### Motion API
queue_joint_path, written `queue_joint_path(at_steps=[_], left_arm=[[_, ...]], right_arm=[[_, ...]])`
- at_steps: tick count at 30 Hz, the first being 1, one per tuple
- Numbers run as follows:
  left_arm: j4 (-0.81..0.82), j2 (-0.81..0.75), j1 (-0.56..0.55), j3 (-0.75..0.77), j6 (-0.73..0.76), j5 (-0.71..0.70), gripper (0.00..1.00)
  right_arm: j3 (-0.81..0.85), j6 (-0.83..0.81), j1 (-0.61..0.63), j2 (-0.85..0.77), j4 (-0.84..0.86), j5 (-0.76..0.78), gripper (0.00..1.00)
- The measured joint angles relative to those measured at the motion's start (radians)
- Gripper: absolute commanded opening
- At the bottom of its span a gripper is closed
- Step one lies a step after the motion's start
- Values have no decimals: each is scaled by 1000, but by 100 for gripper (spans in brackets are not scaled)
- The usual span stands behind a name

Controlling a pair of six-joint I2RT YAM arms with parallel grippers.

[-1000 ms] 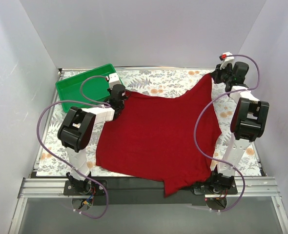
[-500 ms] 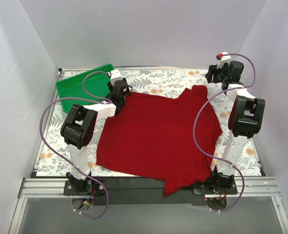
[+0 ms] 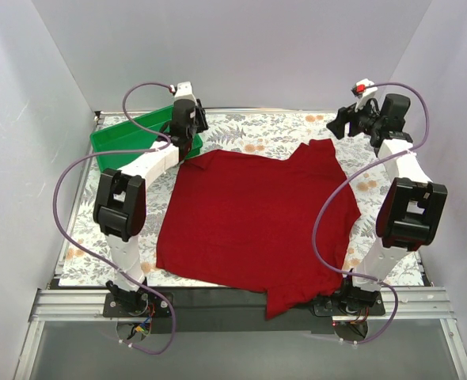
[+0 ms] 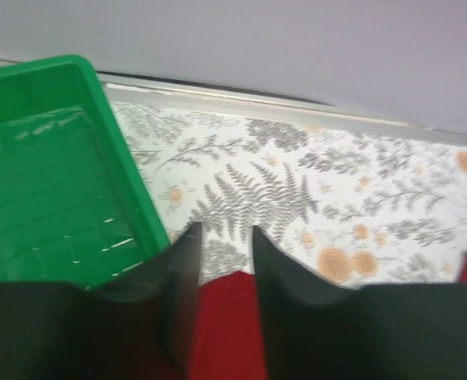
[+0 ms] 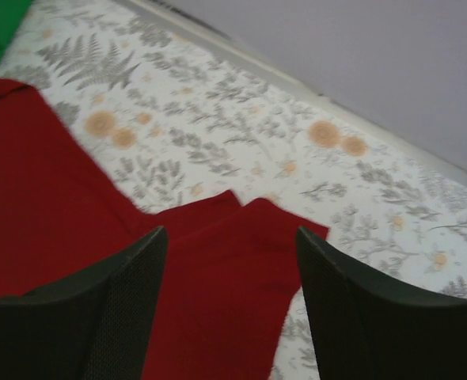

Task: Fold and stack the t-shirts
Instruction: Flatten the tshirt out

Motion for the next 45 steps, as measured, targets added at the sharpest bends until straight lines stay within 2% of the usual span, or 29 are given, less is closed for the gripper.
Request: queue_joint_path(at_steps=[1, 3, 5, 10, 15, 20, 28, 35, 38, 40, 43, 45], left_arm=[[-12, 12, 8, 28, 2, 30, 7], [-42, 53, 18, 88, 6, 88, 3], [-76, 121, 21, 167, 10, 140, 1], [-161, 327, 17, 357, -2, 220, 0], [-278, 486, 11, 470, -24, 172, 0], [-347, 518, 9, 496, -29, 65, 2], [-370, 504, 13, 470, -9, -95, 7], [-377, 487, 63, 444, -5, -122, 16], [-378, 481, 82, 444, 0, -71, 31], [-382, 473, 82, 443, 3, -27, 42], [-381, 425, 81, 399, -1, 58, 51], [-374, 355, 83, 328, -5, 114, 54]], right_arm=[[-21, -3, 0, -20, -17, -36, 46], [-78, -11, 0, -56, -53, -104, 33], [-145, -20, 3, -80, -87, -156, 28], [-284, -23, 6, -111, -166, -216, 28], [-346, -21, 6, -153, -193, -230, 28], [-355, -19, 6, -187, -195, -232, 28], [-365, -14, 6, -195, -196, -228, 29], [-367, -51, 6, -225, -243, -184, 36], [-367, -80, 5, -245, -279, -126, 44], [-366, -96, 5, -250, -298, -71, 53], [-366, -111, -2, -250, -328, 37, 61], [-366, -126, -16, -250, -347, 101, 63]])
